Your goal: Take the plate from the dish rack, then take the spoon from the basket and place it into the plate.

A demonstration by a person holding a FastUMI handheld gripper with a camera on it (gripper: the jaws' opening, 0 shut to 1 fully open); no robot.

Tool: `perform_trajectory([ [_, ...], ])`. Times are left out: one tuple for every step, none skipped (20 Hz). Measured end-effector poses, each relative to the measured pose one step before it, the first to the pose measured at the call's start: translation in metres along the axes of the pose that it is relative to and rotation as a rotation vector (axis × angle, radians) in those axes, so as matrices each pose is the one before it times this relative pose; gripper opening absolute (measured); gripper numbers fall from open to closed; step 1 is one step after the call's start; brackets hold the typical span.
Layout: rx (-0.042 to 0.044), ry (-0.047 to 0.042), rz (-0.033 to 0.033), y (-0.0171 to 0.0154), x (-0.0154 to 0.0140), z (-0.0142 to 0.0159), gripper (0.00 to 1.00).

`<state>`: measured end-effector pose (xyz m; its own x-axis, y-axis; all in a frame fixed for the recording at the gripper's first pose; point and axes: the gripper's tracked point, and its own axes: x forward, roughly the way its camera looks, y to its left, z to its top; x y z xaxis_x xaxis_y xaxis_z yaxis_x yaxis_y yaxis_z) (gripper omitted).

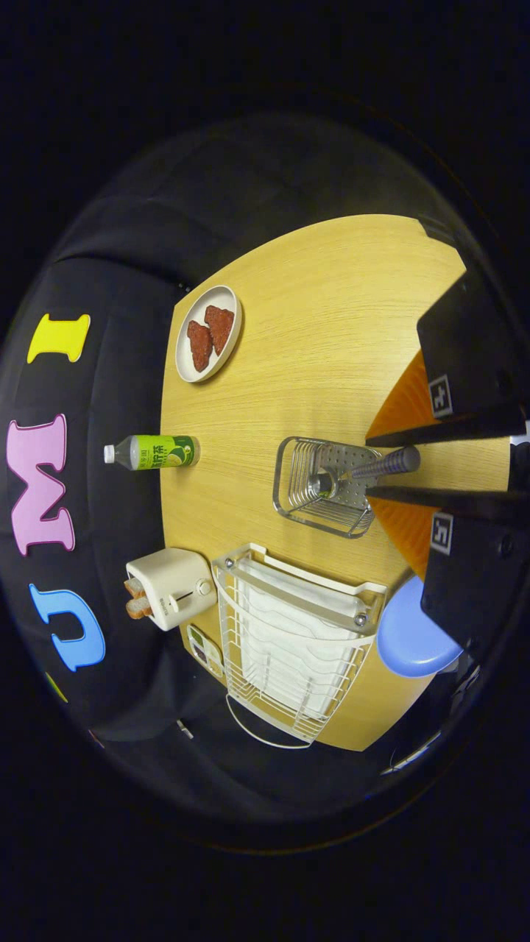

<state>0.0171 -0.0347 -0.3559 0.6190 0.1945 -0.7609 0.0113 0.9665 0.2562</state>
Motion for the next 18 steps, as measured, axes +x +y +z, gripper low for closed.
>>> perform_trajectory([
  [0.03535,0.01452,0.03203,0.00471,-0.00501,0.00161,0.23],
  [0.03838,-0.00272,0.01542,0.00232,0.00236,0.00175,0.2],
  [0.00745,-0.00506,-0.00135,-0.00116,-0.00013,0.00162,0.14],
  [-0.00081,-0.01126,-0.00344,-0.00128,-0.0033,0.00184,0.13],
  [0.00647,-0.01357,0.00679,0.00185,-0.00404,0.00312,0.12],
  [0.01588,-0.01665,0.00814,0.00261,-0.0058,0.0038,0.12],
  [0.01359,-0.01999,0.00226,0.00124,-0.00443,0.00562,0.12],
  [0.00501,-0.01932,-0.0019,-0.00005,-0.00499,0.00586,0.12],
  [-0.00077,-0.02148,-0.00601,-0.00048,-0.00467,0.00801,0.12],
  [-0.00123,-0.01802,-0.00634,-0.00083,-0.00458,0.00626,0.12],
  [0.00159,-0.01759,-0.0002,0.00114,-0.00635,0.00768,0.12],
  [0.00509,-0.01834,0.00381,0.00253,-0.00774,0.00742,0.12],
  [0.0048,-0.02039,0.00494,0.00308,-0.00826,0.00749,0.12],
  [0.00239,-0.01957,0.00628,0.0041,-0.00968,0.00692,0.12],
  [0.00065,-0.01621,0.01039,0.00526,-0.00926,0.00573,0.12],
  [0.00021,-0.01356,0.01837,0.00813,-0.01013,0.00405,0.12],
  [-0.00056,-0.00433,0.02174,0.0094,-0.00829,0.00087,0.12],
  [-0.00373,0.00037,0.02593,0.01113,-0.00877,-0.0013,0.12],
])
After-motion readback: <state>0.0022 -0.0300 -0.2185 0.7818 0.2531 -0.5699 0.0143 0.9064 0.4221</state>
